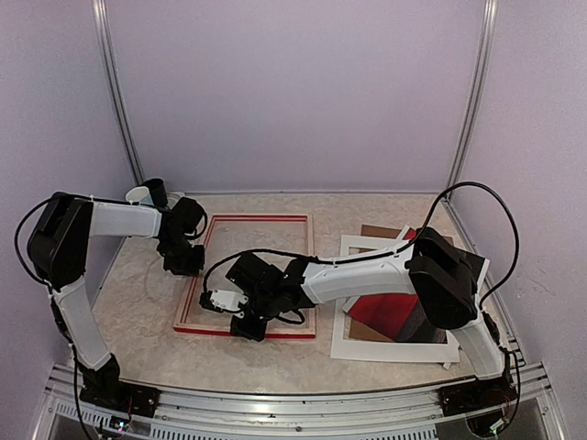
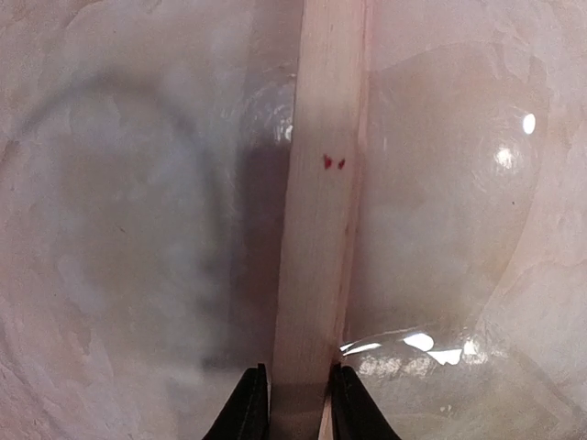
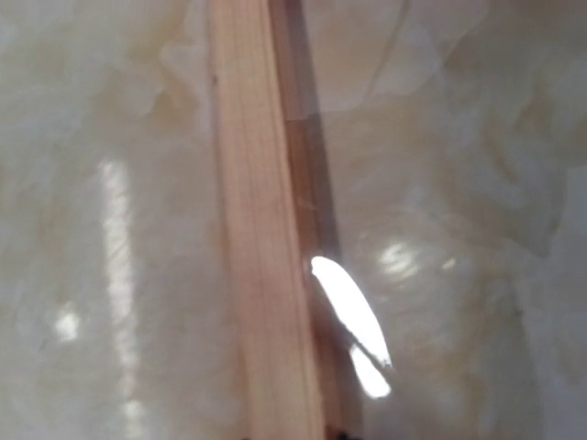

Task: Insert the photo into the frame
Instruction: Press the glass panel onto the frame body.

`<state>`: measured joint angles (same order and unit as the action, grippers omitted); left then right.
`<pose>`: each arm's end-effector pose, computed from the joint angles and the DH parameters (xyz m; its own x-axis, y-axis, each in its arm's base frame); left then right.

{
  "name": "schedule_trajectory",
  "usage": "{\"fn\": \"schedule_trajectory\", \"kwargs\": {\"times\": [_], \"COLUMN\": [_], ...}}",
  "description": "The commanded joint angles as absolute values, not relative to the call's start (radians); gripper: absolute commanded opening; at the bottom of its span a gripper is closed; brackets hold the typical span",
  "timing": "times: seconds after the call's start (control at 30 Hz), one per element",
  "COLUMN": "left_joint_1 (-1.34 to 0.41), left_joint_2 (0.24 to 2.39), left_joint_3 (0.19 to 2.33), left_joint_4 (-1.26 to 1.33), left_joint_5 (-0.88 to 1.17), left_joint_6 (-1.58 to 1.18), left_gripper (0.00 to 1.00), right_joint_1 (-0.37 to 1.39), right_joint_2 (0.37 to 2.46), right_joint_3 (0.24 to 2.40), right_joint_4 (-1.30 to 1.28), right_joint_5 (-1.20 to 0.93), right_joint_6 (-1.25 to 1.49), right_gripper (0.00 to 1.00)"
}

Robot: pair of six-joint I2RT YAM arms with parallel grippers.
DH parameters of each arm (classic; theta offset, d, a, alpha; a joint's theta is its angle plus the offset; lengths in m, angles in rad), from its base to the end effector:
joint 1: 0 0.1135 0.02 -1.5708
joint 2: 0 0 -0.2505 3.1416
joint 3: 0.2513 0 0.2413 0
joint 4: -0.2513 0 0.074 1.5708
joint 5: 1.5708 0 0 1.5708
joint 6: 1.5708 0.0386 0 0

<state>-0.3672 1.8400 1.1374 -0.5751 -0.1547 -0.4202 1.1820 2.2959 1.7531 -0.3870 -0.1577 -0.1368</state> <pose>0.3159 -0.1151 0.1424 -0.9436 -0.0689 -0.3240 -0.0786 0.9968 0.0168 0.1780 0.4505 0.1418 -0.1715 -0.7740 -0.6096 -0.9820 0.1836 0.0431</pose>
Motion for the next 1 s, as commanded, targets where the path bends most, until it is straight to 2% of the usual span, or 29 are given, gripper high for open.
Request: {"fn": "schedule_trajectory", "kwargs": {"times": [0.0, 0.2, 0.4, 0.77, 0.97], "left_joint_1": [-0.363, -0.338, -0.305, -0.258, -0.248], "left_joint_2": [1.845, 1.823, 1.781, 1.686, 1.665], "left_joint_3": [1.190, 1.301, 1.279, 1.210, 1.210], "left_joint_4": [-0.742, -0.721, -0.699, -0.654, -0.641], "left_joint_5": [-0.084, -0.053, -0.026, 0.039, 0.061], "left_joint_6": [-0.448, -0.456, -0.455, -0.450, -0.449], "left_gripper": [0.25, 0.28, 0.28, 0.29, 0.30], "right_joint_1": [1.111, 1.115, 1.132, 1.188, 1.222], "right_joint_2": [2.260, 2.236, 2.242, 2.247, 2.281], "right_joint_3": [1.772, 1.776, 1.786, 1.787, 1.831], "right_joint_4": [-0.260, -0.269, -0.278, -0.333, -0.387], "right_joint_5": [-0.032, -0.051, -0.101, -0.218, -0.206], "right_joint_6": [-0.062, -0.081, -0.113, -0.225, -0.243], "right_gripper": [0.00, 0.00, 0.10, 0.06, 0.07]}}
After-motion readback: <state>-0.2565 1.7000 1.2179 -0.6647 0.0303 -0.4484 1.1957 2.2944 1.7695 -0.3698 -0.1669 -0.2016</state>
